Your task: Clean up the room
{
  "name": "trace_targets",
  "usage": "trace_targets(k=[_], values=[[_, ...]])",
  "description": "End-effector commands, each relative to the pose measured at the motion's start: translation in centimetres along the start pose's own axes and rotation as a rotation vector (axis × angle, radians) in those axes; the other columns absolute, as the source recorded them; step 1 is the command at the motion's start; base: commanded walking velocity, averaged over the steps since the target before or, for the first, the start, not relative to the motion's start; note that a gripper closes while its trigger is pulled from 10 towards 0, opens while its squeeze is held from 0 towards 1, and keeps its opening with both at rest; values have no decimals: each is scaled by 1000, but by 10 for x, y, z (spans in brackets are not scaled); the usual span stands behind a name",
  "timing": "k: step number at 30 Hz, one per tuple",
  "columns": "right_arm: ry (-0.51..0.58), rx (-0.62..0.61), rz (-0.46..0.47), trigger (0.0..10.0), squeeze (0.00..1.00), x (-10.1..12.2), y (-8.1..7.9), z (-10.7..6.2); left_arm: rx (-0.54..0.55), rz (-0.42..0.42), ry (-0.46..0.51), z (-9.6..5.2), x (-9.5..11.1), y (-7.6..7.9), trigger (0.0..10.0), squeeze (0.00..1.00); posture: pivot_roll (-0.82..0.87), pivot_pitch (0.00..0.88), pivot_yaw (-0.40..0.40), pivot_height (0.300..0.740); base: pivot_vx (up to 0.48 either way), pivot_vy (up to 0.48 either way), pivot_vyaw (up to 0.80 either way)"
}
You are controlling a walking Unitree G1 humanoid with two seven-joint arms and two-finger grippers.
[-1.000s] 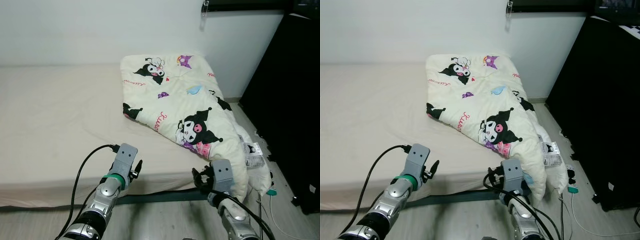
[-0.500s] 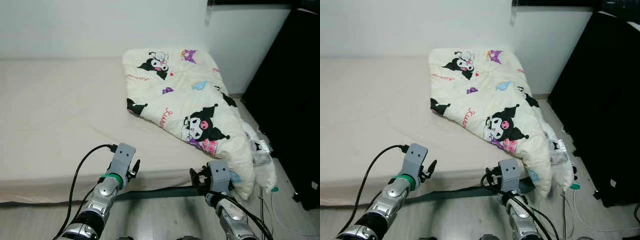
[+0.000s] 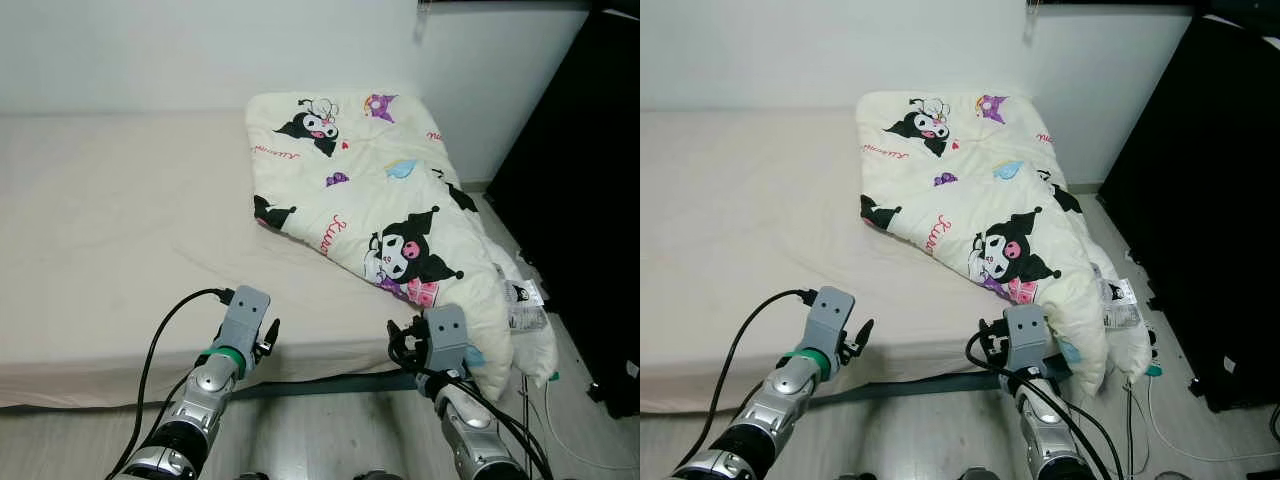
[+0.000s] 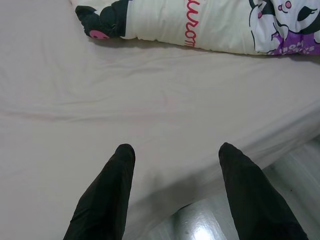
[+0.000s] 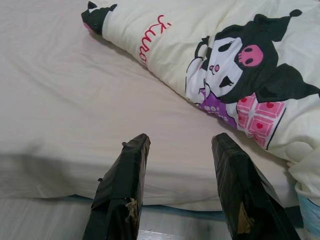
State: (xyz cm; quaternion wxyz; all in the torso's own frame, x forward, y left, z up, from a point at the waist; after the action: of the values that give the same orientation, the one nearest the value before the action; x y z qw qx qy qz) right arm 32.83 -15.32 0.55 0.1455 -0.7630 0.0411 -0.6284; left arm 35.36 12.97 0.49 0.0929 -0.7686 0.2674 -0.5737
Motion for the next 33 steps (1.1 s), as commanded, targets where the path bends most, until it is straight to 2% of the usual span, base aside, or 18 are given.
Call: trace_targets(k=[1, 14, 33], values=[[-11, -27, 15, 10000, 0, -6, 6, -5, -14, 6, -18, -1, -5, 4, 10000, 0, -33, 57, 55, 740, 0, 0, 0], [0, -33, 11, 10000, 0, -3, 9, -5, -8, -3, -12, -2, -5, 3, 10000, 0, -29, 60, 53, 740, 0, 0, 0], [-5, -34, 12, 10000, 0, -4, 8, -5, -9, -2, -15, -2, -5, 3, 10000, 0, -29, 59, 51, 661, 0, 0, 0]])
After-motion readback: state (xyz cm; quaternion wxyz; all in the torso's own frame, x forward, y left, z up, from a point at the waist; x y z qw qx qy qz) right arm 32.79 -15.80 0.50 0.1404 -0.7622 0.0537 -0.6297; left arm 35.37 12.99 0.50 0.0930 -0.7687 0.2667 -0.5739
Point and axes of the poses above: a point about 5 cm out from each wrist's last joint towards the gripper, its own z axis pointing out of the wrist towards the gripper, its own x axis along the axis of the wrist's last joint, y = z × x, the point moved 5 cm from there along z, pointing out of the wrist towards the gripper, and after that the axes turned 15 degrees about z, right-handed, at the moved point
